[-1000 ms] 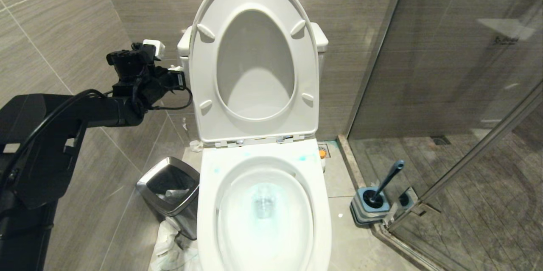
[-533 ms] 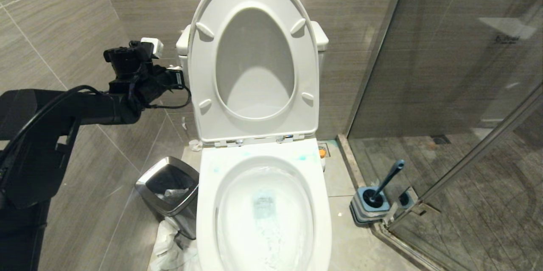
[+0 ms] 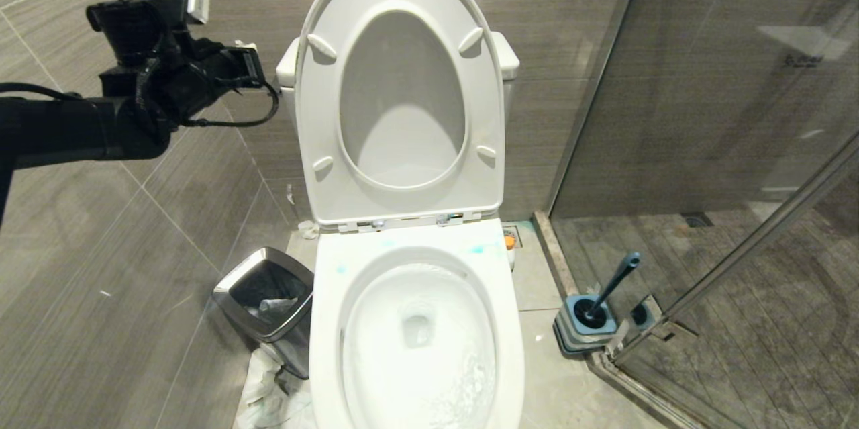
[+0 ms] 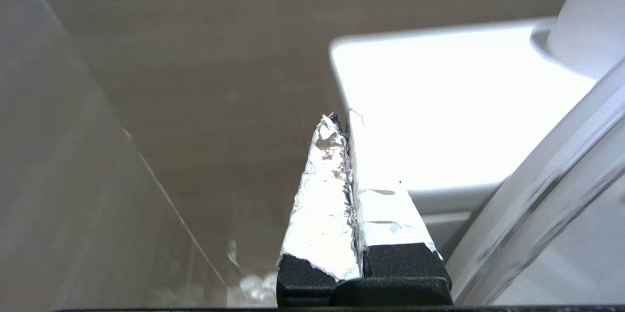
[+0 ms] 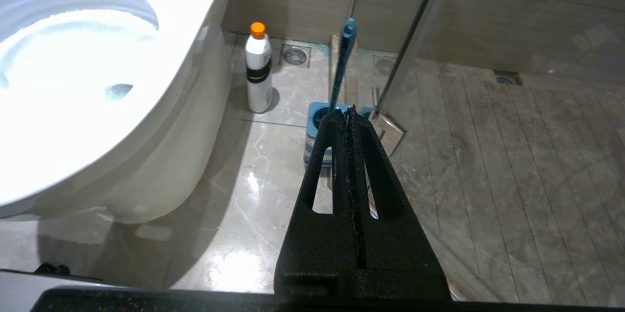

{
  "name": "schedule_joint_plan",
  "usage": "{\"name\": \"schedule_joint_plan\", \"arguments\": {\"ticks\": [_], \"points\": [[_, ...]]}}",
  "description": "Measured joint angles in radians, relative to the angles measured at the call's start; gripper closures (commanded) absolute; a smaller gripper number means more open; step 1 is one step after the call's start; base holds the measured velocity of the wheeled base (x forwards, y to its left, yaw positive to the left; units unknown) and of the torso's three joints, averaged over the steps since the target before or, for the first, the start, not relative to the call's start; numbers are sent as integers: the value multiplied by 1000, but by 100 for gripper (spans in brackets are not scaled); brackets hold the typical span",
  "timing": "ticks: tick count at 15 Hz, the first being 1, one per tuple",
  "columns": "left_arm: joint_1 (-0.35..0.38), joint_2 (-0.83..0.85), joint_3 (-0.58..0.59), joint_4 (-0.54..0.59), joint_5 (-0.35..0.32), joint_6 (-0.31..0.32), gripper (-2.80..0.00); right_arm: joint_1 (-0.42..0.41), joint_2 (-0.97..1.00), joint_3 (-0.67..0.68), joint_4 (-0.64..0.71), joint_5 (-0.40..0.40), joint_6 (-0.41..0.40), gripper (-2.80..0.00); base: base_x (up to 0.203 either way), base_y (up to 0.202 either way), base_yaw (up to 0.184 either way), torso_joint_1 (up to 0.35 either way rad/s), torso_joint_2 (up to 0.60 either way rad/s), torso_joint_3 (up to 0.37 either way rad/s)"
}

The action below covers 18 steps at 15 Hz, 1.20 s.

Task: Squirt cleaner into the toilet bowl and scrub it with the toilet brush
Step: Flush the toilet

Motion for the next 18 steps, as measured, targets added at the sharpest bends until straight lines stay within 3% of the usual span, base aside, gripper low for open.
{"name": "schedule_joint_plan", "arguments": {"ticks": [4,7,9,13,15,18], "points": [[22,-117,6,2,-9,-11,0,0,0,0,0,0,0,0,0,0,0,0,0,0],[47,-176,34,6,-52,-72,0,0,0,0,0,0,0,0,0,0,0,0,0,0],[71,-190,37,6,-135,-108,0,0,0,0,0,0,0,0,0,0,0,0,0,0],[99,-166,7,-11,-391,-231,0,0,0,0,0,1,0,0,0,0,0,0,0,0],[99,-121,-54,-21,-432,-240,0,0,0,0,0,0,0,0,0,0,0,0,0,0],[98,-43,-88,-53,-433,-175,0,-1,0,0,0,0,0,0,0,0,0,0,0,0]]}}
